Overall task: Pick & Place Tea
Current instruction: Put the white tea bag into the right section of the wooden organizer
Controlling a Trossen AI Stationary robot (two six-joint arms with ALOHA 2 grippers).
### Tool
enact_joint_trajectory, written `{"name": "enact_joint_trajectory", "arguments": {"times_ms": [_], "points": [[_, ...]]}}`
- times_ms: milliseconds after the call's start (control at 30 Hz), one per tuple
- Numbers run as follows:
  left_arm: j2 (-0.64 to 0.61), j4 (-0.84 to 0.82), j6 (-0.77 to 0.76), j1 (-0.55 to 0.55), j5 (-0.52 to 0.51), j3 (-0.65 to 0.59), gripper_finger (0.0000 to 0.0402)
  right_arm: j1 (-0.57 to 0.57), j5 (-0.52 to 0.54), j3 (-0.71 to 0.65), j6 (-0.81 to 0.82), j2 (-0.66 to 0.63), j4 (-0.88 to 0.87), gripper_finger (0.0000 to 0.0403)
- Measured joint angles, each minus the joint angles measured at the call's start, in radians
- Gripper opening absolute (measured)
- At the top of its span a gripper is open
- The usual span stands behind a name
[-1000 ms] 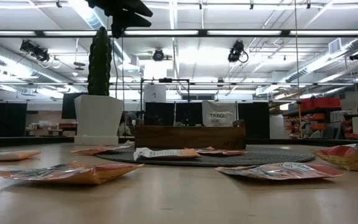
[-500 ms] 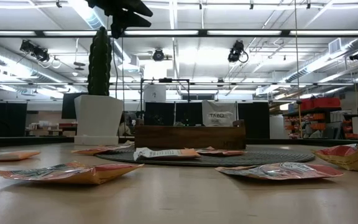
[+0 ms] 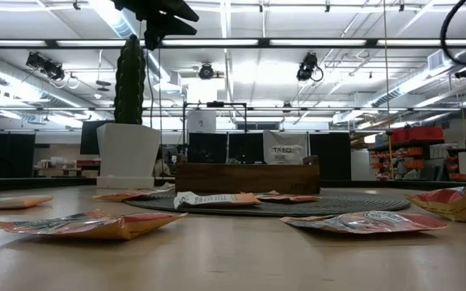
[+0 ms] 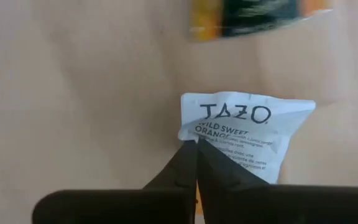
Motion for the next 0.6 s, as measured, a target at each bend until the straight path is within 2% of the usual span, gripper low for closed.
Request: {"name": "enact_joint_trajectory", "arguments": {"times_ms": [200, 400, 600], "points": [[0.0, 0.0, 0.0, 0.0, 0.0, 0.0, 0.0142, -0.031, 0.014, -0.001, -0.063, -0.098, -0.025, 0.0002], [0.0, 0.0, -0.014, 0.0, 0.0, 0.0, 0.0142, -0.088, 0.114, 0.0, -0.116, -0.254, -0.073, 0.0001], [0.0, 0.038, -0.029, 0.0, -0.001, 0.0, 0.0142, -0.196, 0.236, 0.0, -0.18, -0.428, -0.104, 0.0001]]}}
